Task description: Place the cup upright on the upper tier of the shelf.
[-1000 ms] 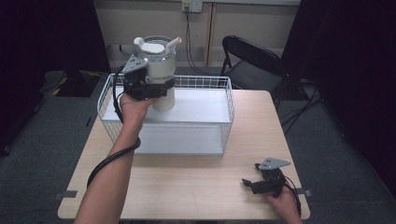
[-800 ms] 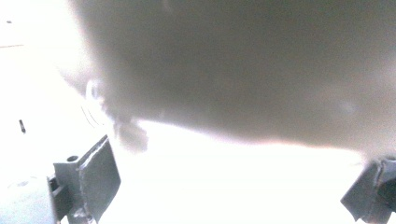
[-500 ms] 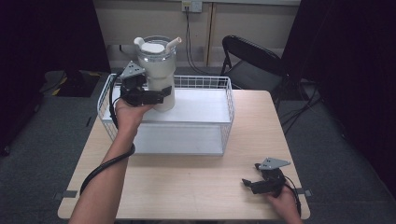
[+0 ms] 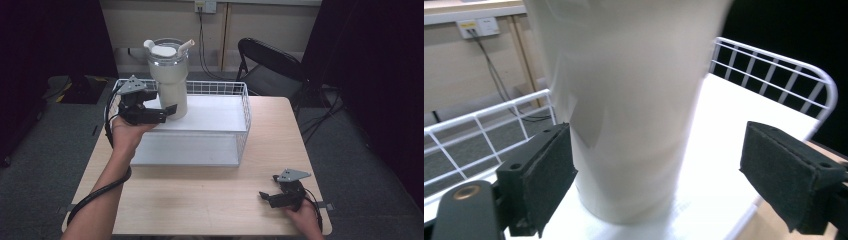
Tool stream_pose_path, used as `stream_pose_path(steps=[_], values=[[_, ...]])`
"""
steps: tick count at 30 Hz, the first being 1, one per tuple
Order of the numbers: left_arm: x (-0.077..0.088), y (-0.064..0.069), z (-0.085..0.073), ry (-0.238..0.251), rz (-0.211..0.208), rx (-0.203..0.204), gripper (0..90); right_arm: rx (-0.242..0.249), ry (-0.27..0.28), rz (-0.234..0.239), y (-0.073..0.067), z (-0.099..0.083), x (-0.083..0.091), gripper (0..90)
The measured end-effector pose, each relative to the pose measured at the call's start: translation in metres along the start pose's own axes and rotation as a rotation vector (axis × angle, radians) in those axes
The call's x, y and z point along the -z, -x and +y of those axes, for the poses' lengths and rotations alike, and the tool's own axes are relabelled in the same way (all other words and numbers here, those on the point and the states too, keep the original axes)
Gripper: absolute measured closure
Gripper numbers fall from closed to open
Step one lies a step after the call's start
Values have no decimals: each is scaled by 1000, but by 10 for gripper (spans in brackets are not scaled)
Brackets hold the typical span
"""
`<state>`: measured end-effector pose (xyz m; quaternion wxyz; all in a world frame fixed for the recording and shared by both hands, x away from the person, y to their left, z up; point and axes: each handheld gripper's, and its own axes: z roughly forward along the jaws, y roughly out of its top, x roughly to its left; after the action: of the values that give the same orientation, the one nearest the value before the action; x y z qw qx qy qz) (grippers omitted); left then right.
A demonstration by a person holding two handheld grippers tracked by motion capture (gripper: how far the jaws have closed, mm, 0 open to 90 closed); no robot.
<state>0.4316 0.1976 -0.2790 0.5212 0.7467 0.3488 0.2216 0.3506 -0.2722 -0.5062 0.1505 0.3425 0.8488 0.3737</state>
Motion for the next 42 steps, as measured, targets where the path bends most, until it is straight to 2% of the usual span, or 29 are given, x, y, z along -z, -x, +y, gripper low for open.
stream_pose_path(steps=[7, 18, 29, 42], values=[[13, 6, -7, -4, -22, -13, 148, 0, 0, 0, 0, 0, 0, 136], [20, 15, -24, 0, -69, 13, 150, -1, -3, 1, 0, 0, 0, 137], [27, 23, -45, -19, -81, -5, 152, -1, -3, 2, 0, 0, 0, 136], [25, 26, -78, -36, -86, 31, 153, 0, -3, 1, 0, 0, 0, 136]])
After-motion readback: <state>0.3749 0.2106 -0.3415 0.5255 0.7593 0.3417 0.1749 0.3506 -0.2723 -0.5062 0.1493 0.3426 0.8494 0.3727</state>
